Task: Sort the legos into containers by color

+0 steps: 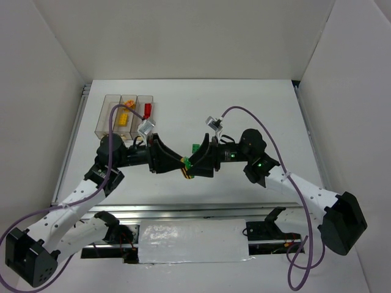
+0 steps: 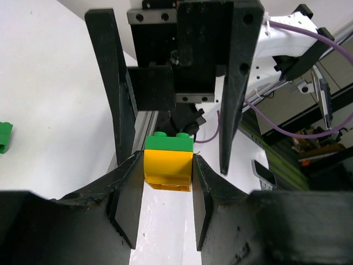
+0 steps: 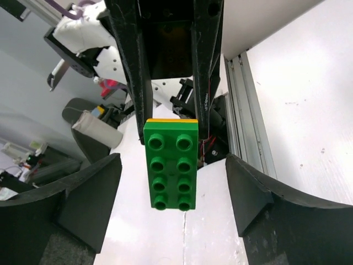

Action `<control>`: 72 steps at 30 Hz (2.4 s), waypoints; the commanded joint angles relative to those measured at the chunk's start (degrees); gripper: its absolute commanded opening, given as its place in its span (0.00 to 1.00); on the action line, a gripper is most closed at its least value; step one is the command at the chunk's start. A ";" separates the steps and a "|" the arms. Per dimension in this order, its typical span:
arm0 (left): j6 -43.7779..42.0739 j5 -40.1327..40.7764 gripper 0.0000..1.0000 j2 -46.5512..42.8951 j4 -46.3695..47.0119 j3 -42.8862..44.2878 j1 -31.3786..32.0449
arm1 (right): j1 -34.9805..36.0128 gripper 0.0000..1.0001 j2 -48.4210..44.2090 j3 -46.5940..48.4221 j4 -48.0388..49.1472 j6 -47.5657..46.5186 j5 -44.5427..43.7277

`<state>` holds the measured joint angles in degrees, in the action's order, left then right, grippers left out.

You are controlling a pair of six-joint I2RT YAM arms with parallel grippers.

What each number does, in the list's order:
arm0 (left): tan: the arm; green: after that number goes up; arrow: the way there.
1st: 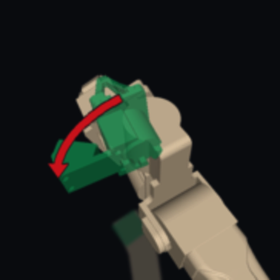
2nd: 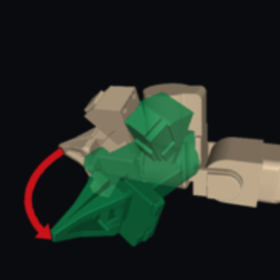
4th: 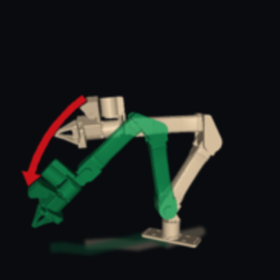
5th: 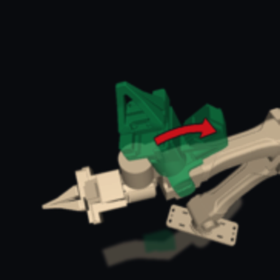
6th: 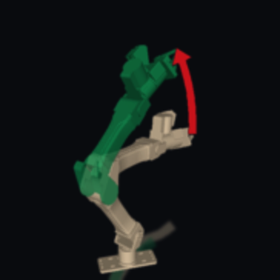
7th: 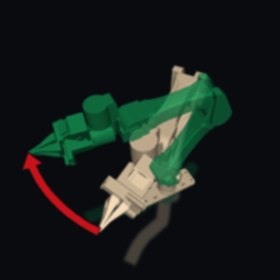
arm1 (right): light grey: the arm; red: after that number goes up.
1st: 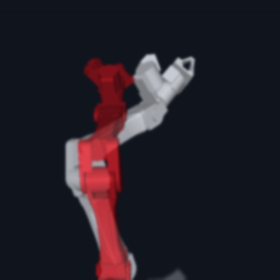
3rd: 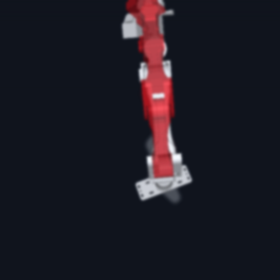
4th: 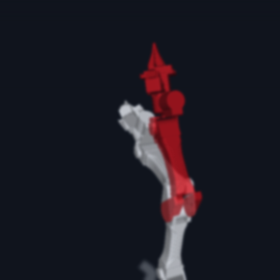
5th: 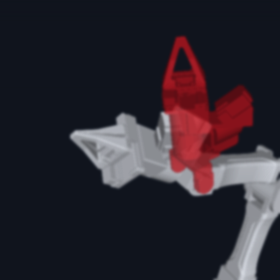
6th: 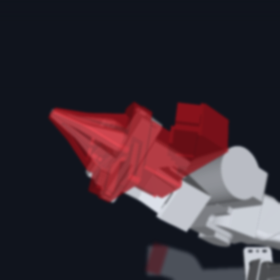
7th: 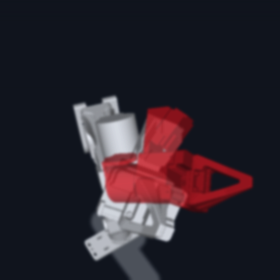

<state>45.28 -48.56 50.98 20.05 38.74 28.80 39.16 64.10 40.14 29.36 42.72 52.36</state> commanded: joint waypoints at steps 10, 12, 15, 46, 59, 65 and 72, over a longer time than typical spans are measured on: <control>-2.30 -4.44 0.00 1.49 3.41 3.18 0.30 | -1.10 0.59 -5.82 1.35 -5.81 -5.02 1.61; -1.60 -4.70 0.00 1.84 4.37 3.27 0.30 | -1.19 0.62 -5.39 1.34 -5.72 -4.93 1.52; -0.98 -5.15 0.00 2.10 5.17 3.62 0.30 | -1.10 0.69 -4.77 1.52 -6.16 -5.19 0.82; -7.05 -9.45 0.00 5.35 -1.43 9.33 -0.06 | -10.33 0.00 -10.39 -5.16 -0.81 -7.04 8.99; -27.61 59.17 0.00 22.30 -49.06 36.92 -18.56 | -12.53 0.00 -16.98 -3.49 -26.99 -13.28 -20.90; -34.45 69.81 0.00 43.12 -50.91 54.05 -25.98 | -12.61 0.00 -19.18 -4.98 -27.52 -13.71 -17.82; -44.22 68.52 0.00 59.13 -49.60 64.89 -27.39 | -12.70 0.00 -19.36 -7.53 -26.73 -14.24 -14.04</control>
<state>5.91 19.29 109.01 -29.58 101.12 1.89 26.72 45.12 33.85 2.00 29.71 36.21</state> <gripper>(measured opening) 0.472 0.422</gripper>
